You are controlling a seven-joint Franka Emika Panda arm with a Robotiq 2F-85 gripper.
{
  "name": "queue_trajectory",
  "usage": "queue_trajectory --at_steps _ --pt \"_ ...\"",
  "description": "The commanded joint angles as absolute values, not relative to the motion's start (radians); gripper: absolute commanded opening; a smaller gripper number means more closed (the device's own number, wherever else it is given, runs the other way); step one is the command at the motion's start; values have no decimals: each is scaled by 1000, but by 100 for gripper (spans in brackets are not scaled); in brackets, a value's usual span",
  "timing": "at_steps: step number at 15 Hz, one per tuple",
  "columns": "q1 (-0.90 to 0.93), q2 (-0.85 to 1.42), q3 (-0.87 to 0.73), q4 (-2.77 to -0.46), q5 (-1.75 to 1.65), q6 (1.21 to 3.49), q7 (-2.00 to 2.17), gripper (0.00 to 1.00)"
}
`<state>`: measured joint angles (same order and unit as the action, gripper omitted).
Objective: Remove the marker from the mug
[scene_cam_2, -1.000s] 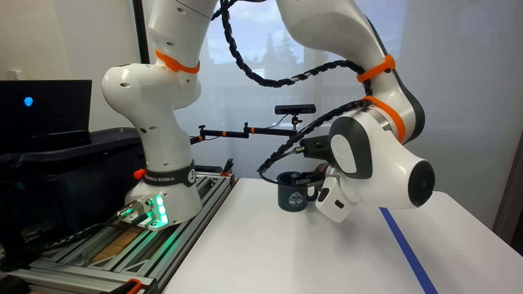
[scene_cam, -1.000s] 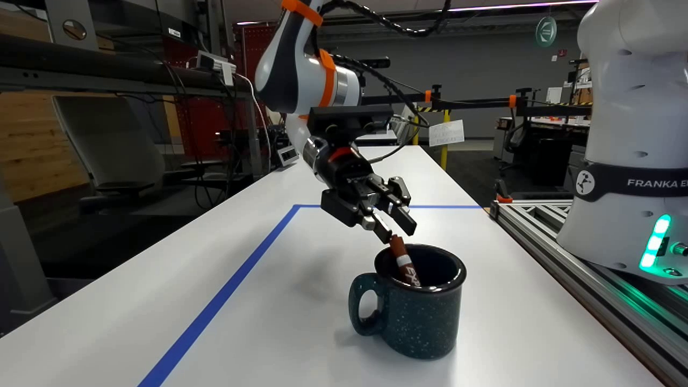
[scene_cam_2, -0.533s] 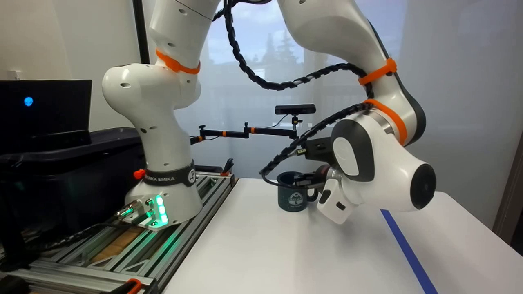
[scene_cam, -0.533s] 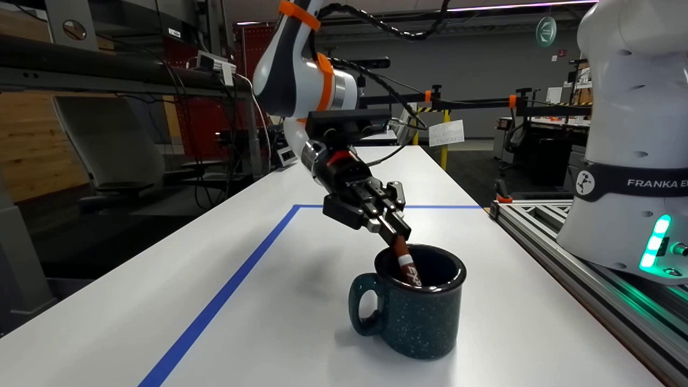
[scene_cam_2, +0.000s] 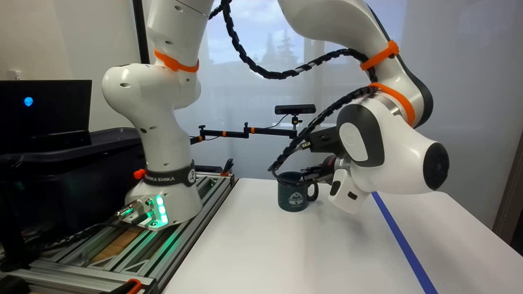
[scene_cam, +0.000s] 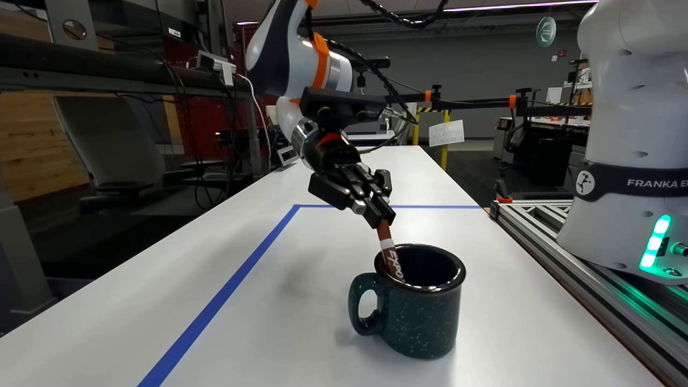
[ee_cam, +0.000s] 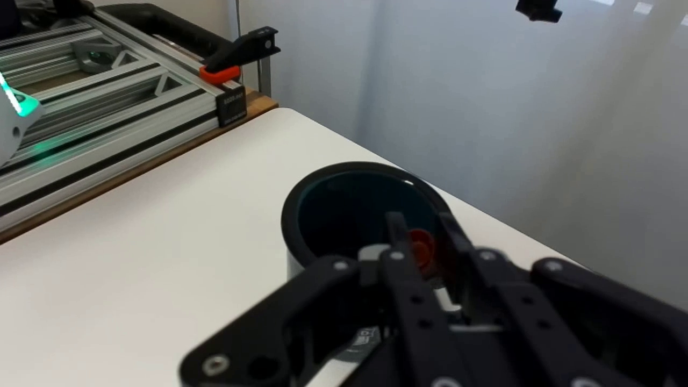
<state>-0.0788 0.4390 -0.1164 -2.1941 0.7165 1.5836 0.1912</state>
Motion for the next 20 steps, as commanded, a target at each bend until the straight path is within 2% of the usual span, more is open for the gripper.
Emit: queue_trajectory --at_steps 1,11,20 --pt "-90 328 -127 -2239 706 1565 179 5" --pt "-162 167 -202 -2284 697 1477 205 5" --pt "-251 399 -229 -2262 845 1580 -12 5"
